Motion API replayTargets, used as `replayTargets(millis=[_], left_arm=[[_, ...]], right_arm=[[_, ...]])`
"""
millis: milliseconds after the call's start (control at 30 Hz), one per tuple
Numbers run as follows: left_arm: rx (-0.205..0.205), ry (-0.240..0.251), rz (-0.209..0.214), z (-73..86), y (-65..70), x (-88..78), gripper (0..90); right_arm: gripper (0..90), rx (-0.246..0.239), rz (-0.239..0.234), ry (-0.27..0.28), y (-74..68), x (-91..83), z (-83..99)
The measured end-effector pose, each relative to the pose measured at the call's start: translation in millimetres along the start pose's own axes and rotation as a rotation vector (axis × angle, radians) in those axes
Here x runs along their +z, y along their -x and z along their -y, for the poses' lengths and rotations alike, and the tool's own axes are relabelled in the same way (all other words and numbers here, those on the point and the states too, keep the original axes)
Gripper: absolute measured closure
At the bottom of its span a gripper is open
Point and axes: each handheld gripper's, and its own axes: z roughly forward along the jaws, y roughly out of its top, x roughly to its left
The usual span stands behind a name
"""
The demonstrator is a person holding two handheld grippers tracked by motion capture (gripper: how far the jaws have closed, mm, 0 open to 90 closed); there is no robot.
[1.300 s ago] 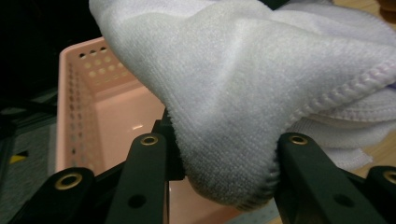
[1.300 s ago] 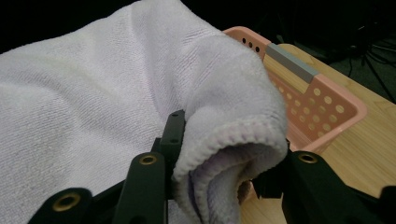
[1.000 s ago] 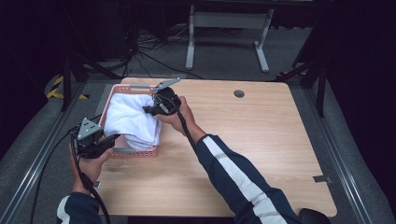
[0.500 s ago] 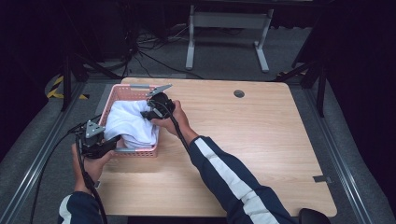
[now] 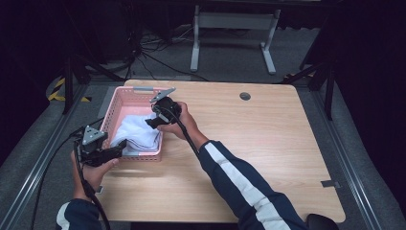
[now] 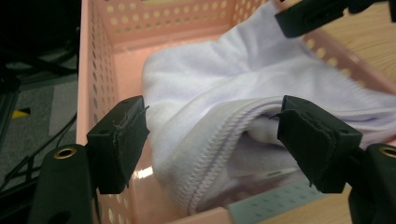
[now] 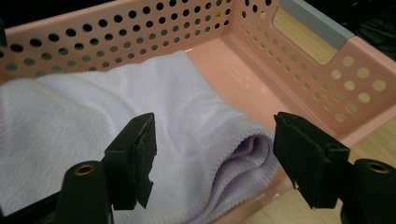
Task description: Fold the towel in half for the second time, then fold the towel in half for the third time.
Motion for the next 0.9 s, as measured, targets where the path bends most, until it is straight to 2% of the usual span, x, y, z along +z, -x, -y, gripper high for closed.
replayTargets(millis=[67, 133, 167, 233, 267, 333, 367, 400, 433, 467, 533, 567, 633, 733, 767, 833, 867, 900], left_arm=[[0.008, 0.022, 0.012, -1.5, 5.9, -6.9, 22.9], [0.033, 0.030, 0.038, -2.8, 13.5, -12.7, 21.9], [0.045, 0.038, 0.041, -2.9, 17.5, -14.8, 21.6], [0.064, 0.047, 0.077, -1.6, 27.3, -18.6, 20.9], [0.064, 0.047, 0.077, -1.6, 27.3, -18.6, 20.5], [0.089, 0.047, 0.092, -0.4, 35.4, -21.0, 20.2], [0.092, 0.048, 0.116, 0.3, 38.6, -21.6, 20.3], [0.105, 0.041, 0.118, 0.8, 44.8, -21.4, 20.3], [0.120, 0.032, 0.140, 1.7, 51.1, -22.0, 21.3], [0.120, 0.032, 0.140, 1.7, 51.1, -22.0, 21.3], [0.137, 0.020, 0.160, 3.2, 59.8, -23.0, 21.8], [0.153, 0.011, 0.178, 6.1, 68.4, -25.4, 22.9], [0.163, 0.005, 0.195, 9.3, 75.5, -27.3, 22.8], [0.177, 0.004, 0.206, 13.3, 84.8, -30.1, 22.8], [0.196, -0.004, 0.209, 14.6, 88.0, -30.8, 22.8], [0.232, -0.038, 0.175, 17.3, 95.3, -30.9, 22.7], [0.247, -0.041, 0.172, 18.9, 97.3, -29.9, 22.7], [0.246, -0.046, 0.175, 20.7, 99.9, -29.4, 22.7]], right_arm=[[31.1, -0.049, 0.006, -0.003, -5.6, -8.6, 0.2], [31.4, -0.059, -0.004, -0.014, -8.4, -15.0, 1.8], [31.6, -0.079, -0.013, -0.014, -10.0, -18.6, 3.6], [31.9, -0.110, -0.015, -0.021, -13.6, -25.2, 7.6], [31.9, -0.110, -0.015, -0.021, -13.6, -25.2, 7.6], [32.3, -0.117, -0.033, -0.019, -15.4, -34.6, 14.3], [32.3, -0.126, -0.027, -0.019, -15.7, -37.4, 16.1], [32.6, -0.135, -0.022, -0.020, -16.4, -41.5, 18.6], [32.5, -0.146, -0.035, -0.028, -16.9, -47.1, 22.3], [32.5, -0.166, -0.033, -0.042, -17.6, -53.0, 26.3], [32.9, -0.170, -0.032, -0.046, -18.2, -57.6, 29.4], [33.1, -0.191, -0.031, -0.066, -18.8, -67.4, 35.8], [33.0, -0.206, -0.029, -0.075, -19.3, -77.6, 42.1], [32.9, -0.213, -0.019, -0.076, -19.2, -96.9, 54.8], [32.9, -0.213, -0.019, -0.076, -19.2, -96.9, 54.8], [32.9, -0.210, -0.019, -0.078, -18.2, -108.9, 64.8], [32.9, -0.211, -0.018, -0.078, -17.4, -113.1, 69.4], [32.8, -0.206, -0.015, -0.082, -16.2, -116.8, 73.9]])
